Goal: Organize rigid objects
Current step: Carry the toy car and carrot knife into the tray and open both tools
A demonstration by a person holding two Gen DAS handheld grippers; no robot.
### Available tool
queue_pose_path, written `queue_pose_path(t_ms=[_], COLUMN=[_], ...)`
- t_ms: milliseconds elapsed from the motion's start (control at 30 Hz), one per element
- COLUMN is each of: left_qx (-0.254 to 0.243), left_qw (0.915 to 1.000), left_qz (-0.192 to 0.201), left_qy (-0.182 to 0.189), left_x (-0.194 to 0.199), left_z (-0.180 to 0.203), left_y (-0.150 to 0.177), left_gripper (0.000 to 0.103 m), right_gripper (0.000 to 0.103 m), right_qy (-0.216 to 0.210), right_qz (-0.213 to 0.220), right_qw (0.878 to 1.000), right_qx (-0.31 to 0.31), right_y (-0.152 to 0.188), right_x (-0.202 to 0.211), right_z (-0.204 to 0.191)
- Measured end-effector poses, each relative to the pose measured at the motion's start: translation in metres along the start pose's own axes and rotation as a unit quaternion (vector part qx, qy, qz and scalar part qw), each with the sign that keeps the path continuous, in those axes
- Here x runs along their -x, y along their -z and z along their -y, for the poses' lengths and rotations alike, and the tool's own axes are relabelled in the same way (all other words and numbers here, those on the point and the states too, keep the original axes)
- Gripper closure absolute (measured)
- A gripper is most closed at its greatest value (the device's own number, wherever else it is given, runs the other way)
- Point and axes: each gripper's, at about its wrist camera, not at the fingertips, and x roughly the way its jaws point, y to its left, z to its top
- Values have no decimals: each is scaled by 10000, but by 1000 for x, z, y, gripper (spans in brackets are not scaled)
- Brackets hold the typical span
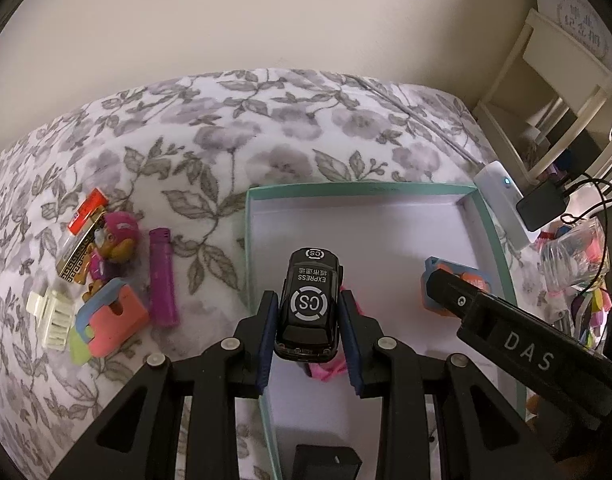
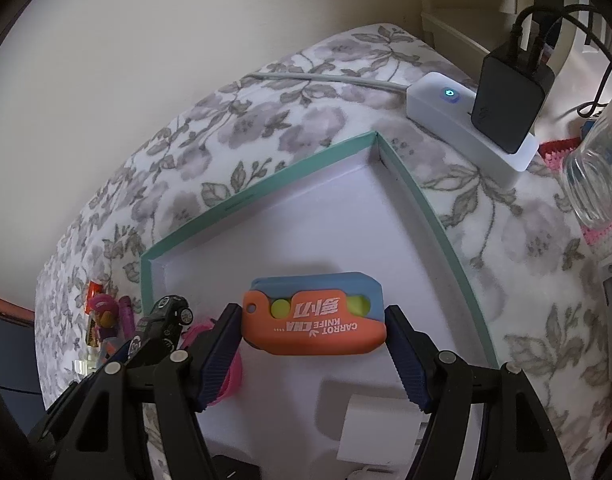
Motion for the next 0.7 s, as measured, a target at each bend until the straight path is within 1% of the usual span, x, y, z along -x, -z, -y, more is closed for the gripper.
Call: queue_pose_path(t_ms=[167, 367, 533, 600, 667, 700], left_qx=[-44, -168, -128, -101, -87, -88], left_qw=[10000, 9998, 9999, 9999, 9999, 9999], left_qz=[-81, -90, -107, -123, -133, -131], left_qy=[8, -63, -34, 7, -5, -13], left_x=[-10, -15, -15, -14, -13, -12], left_z=[5, 10, 8, 7, 7, 7], left_y=[3, 7, 8, 9, 9, 9], left_gripper=[71, 71, 71, 69, 61, 59], right_gripper=[29, 29, 29, 29, 29, 29], right_qy=[261, 355, 424, 501, 525, 532], right_qz=[-52, -136, -189, -184, -179, -185], right_qw=[9996, 9992, 9988, 9984, 9983, 9983], right_qx=[31, 112, 164, 180, 180, 179], right_y=[0, 3, 4, 4, 4, 4], right_x=[-6, -13, -16, -16, -15, -15], right_z=[4, 6, 4, 4, 5, 5])
